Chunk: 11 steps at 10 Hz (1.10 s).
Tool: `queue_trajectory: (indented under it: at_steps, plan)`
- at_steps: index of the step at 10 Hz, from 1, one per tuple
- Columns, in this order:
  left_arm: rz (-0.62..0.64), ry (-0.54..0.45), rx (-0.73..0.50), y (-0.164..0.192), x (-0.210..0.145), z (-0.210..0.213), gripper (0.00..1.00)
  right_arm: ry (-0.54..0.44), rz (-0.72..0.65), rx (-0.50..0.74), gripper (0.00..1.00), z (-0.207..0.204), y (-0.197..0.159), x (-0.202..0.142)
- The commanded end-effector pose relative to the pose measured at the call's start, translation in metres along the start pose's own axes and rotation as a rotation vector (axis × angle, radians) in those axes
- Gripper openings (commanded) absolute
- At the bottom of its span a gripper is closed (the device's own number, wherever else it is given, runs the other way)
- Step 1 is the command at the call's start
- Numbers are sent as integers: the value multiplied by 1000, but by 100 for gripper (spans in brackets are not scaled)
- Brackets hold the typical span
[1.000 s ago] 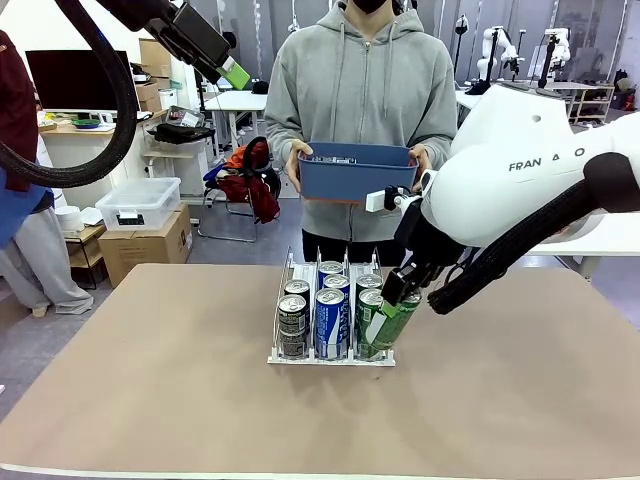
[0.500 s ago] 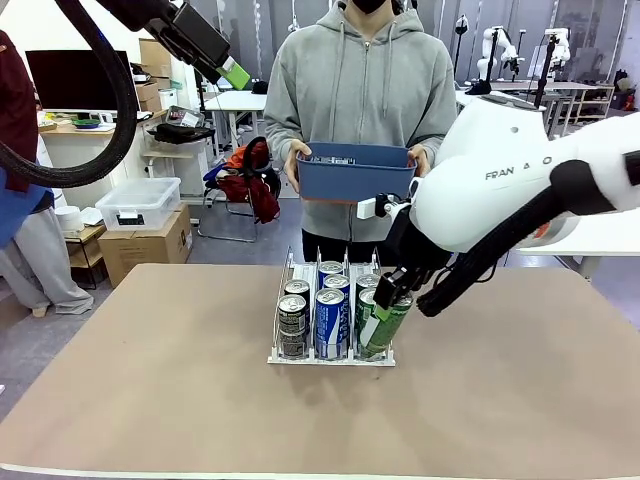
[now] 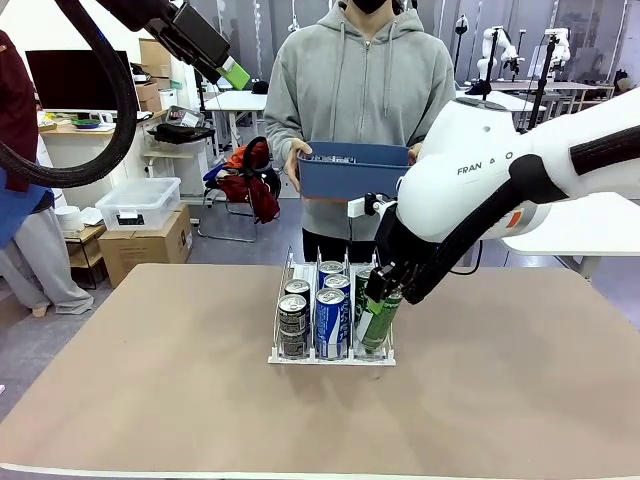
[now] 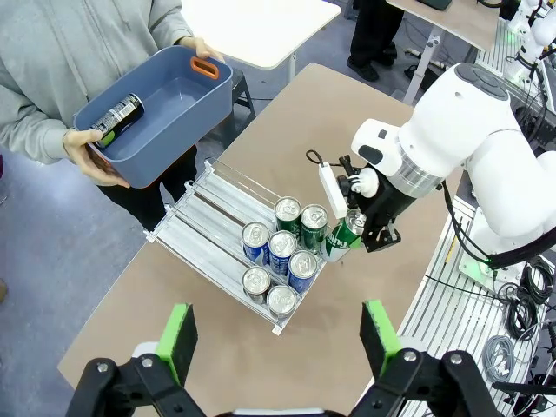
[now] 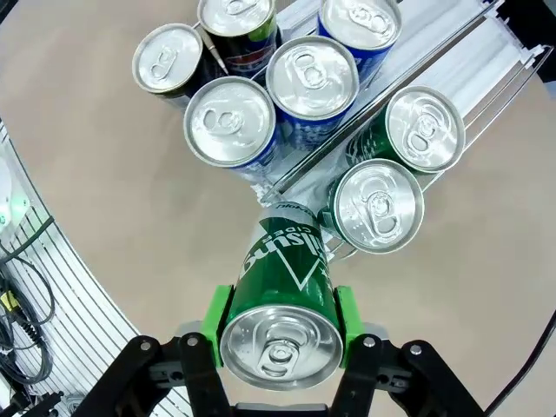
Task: Fill the beverage cans into the dispenser.
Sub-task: Place the picked Sprite in the line of the Automatic Can Dispenser with the same cans.
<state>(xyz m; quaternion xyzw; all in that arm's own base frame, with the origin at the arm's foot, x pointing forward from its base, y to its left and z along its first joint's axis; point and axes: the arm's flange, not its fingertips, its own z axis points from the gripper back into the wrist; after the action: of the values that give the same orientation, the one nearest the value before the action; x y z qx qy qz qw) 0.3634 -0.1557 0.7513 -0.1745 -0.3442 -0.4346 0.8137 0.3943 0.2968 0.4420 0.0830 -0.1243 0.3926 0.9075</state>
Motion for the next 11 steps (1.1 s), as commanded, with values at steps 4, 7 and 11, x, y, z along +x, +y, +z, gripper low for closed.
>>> queue_trajectory:
  at_steps: [4, 7, 11]
  plan:
    - [7, 1, -5, 1, -2, -1, 100, 15, -35, -76, 58, -5, -27, 24]
    - [7, 1, -5, 1, -2, -1, 100, 42, -24, -78, 58, -21, -26, 30]
    - [7, 1, -5, 1, -2, -1, 100, 105, -19, -70, 58, -41, -20, 33]
